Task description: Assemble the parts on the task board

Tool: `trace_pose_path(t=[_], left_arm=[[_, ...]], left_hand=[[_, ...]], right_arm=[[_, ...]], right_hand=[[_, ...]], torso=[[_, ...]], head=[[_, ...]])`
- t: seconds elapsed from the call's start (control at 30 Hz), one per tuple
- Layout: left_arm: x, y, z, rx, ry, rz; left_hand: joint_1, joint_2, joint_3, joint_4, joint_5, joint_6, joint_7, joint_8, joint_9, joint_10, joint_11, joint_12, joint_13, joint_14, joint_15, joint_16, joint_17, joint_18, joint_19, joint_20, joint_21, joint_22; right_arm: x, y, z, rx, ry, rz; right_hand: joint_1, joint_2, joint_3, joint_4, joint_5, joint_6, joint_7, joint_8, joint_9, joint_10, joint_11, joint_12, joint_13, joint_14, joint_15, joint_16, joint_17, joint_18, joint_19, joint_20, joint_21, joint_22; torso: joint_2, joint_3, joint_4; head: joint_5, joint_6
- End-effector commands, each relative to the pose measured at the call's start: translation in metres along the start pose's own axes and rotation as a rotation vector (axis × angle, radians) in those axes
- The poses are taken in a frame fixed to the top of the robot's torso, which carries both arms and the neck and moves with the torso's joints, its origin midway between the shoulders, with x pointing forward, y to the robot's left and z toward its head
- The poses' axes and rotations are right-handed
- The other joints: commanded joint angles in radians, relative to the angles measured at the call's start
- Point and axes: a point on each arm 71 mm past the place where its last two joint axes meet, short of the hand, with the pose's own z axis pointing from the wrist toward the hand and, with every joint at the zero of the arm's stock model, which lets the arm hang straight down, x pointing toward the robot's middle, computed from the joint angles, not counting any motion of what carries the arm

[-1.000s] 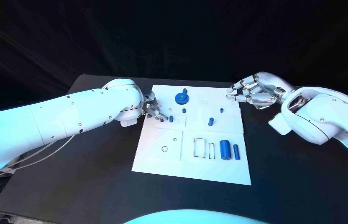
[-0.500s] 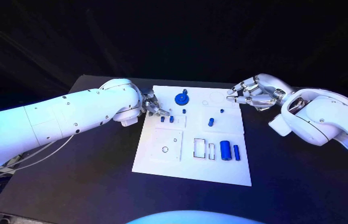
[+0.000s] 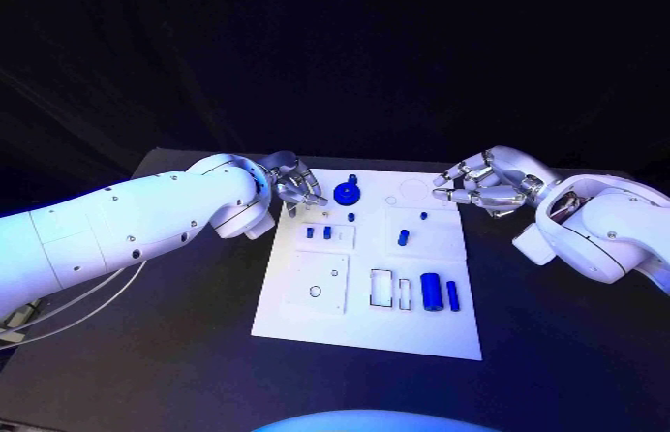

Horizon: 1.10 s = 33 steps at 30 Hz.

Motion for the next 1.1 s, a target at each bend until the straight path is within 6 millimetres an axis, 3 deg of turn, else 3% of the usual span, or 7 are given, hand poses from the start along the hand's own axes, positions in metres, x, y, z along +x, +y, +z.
trace_pose_path(t=[0.03, 0.2, 0.27, 0.37, 0.53, 0.73, 1.1], left_arm=[[-0.002, -0.026, -0.003, 0.294, -0.088, -0.03], [0.012, -0.041, -0.004, 0.44, -0.095, 0.153], [0.017, -0.044, -0.002, 0.46, -0.085, 0.225], [0.024, -0.046, 0.002, 0.473, -0.068, 0.334], [0.034, -0.048, 0.01, 0.463, -0.041, 0.475], [0.043, -0.05, 0.018, 0.431, -0.008, 0.582], [0.052, -0.049, 0.027, 0.394, 0.022, 0.64]], left_hand=[[0.077, -0.015, 0.039, -0.03, 0.0, 0.02, 0.016, -0.04, -0.061, -0.029, 0.009, -0.053, -0.045, -0.064, 0.013, -0.11, -0.107, 0.013, -0.013, 0.012, -0.052, -0.036], [0.114, -0.048, 0.068, -0.047, 0.002, 0.065, 0.005, -0.088, -0.141, -0.032, 0.011, -0.111, -0.103, -0.038, 0.009, -0.113, -0.139, 0.014, 0.018, 0.013, -0.077, -0.058], [0.11, -0.062, 0.074, -0.045, 0.001, 0.083, -0.003, -0.111, -0.176, -0.014, 0.005, -0.13, -0.127, 0.067, 0.0, 0.029, -0.035, 0.014, 0.075, 0.005, -0.049, -0.048], [0.103, -0.079, 0.082, -0.044, 0.002, 0.113, -0.01, -0.14, -0.222, 0.0, -0.003, -0.154, -0.158, 0.148, -0.005, 0.182, 0.084, -0.008, 0.164, -0.004, 0.077, 0.085], [0.079, -0.094, 0.076, -0.037, 0.0, 0.136, -0.015, -0.166, -0.261, -0.025, 0.001, -0.192, -0.191, 0.19, -0.005, 0.284, 0.166, -0.032, 0.225, -0.006, 0.203, 0.23], [0.063, -0.1, 0.056, -0.036, -0.001, 0.157, -0.02, -0.183, -0.291, -0.038, 0.004, -0.218, -0.218, 0.221, -0.005, 0.355, 0.225, -0.047, 0.26, -0.005, 0.282, 0.321], [0.073, -0.084, 0.054, -0.043, 0.002, 0.179, -0.023, -0.193, -0.309, -0.036, 0.005, -0.226, -0.232, 0.228, -0.005, 0.374, 0.232, -0.053, 0.274, -0.004, 0.318, 0.362]], right_arm=[[-0.001, 0.001, 0.0, -0.015, -0.016, 0.002], [-0.001, 0.001, 0.0, -0.021, -0.021, 0.003], [-0.001, 0.002, 0.0, -0.023, -0.02, 0.003], [-0.001, 0.002, 0.0, -0.026, -0.019, 0.004], [0.0, 0.003, 0.001, -0.028, -0.017, 0.004], [0.001, 0.003, 0.001, -0.03, -0.015, 0.004], [0.002, 0.004, 0.001, -0.033, -0.013, 0.005]], right_hand=[[0.002, 0.011, 0.003, 0.001, 0.006, -0.003, -0.005, 0.004, -0.001, -0.005, -0.003, -0.008, -0.004, 0.066, -0.009, -0.006, 0.111, 0.014, 0.001, -0.005, -0.008, 0.052], [0.007, 0.014, 0.007, -0.002, 0.009, -0.004, -0.005, 0.005, -0.002, -0.011, -0.003, -0.014, -0.009, 0.065, -0.009, -0.008, 0.109, 0.015, -0.001, -0.006, -0.012, 0.049], [0.007, 0.014, 0.007, -0.002, 0.009, -0.004, -0.005, 0.005, -0.002, -0.011, -0.003, -0.014, -0.009, 0.065, -0.009, -0.008, 0.109, 0.015, -0.001, -0.006, -0.012, 0.049], [0.009, 0.014, 0.007, -0.002, 0.01, -0.004, -0.005, 0.005, -0.002, -0.012, -0.003, -0.015, -0.01, 0.065, -0.009, -0.008, 0.11, 0.015, 0.0, -0.006, -0.012, 0.049], [0.009, 0.014, 0.007, -0.002, 0.01, -0.004, -0.005, 0.005, -0.002, -0.012, -0.003, -0.015, -0.01, 0.065, -0.009, -0.008, 0.11, 0.015, 0.0, -0.006, -0.012, 0.049], [0.01, 0.015, 0.008, -0.003, 0.011, -0.004, -0.005, 0.005, -0.003, -0.011, -0.003, -0.014, -0.009, 0.066, -0.009, -0.006, 0.112, 0.015, 0.0, -0.006, -0.011, 0.05], [0.01, 0.015, 0.008, -0.003, 0.011, -0.004, -0.005, 0.005, -0.003, -0.011, -0.003, -0.014, -0.009, 0.066, -0.009, -0.006, 0.112, 0.015, 0.0, -0.006, -0.011, 0.05]], torso=[[0.0, -0.0011, -0.0008], [0.0, -0.0015, -0.0014], [-0.001, -0.0013, -0.0013], [0.0, -0.0013, -0.0002], [0.0, -0.0012, -0.0011], [0.0, -0.0006, -0.0016], [0.0, -0.0009, -0.0003]], head=[[-0.008, 0.006], [-0.012, 0.012], [-0.014, 0.013], [-0.015, 0.015], [-0.015, 0.017], [-0.016, 0.017], [-0.02, 0.018]])
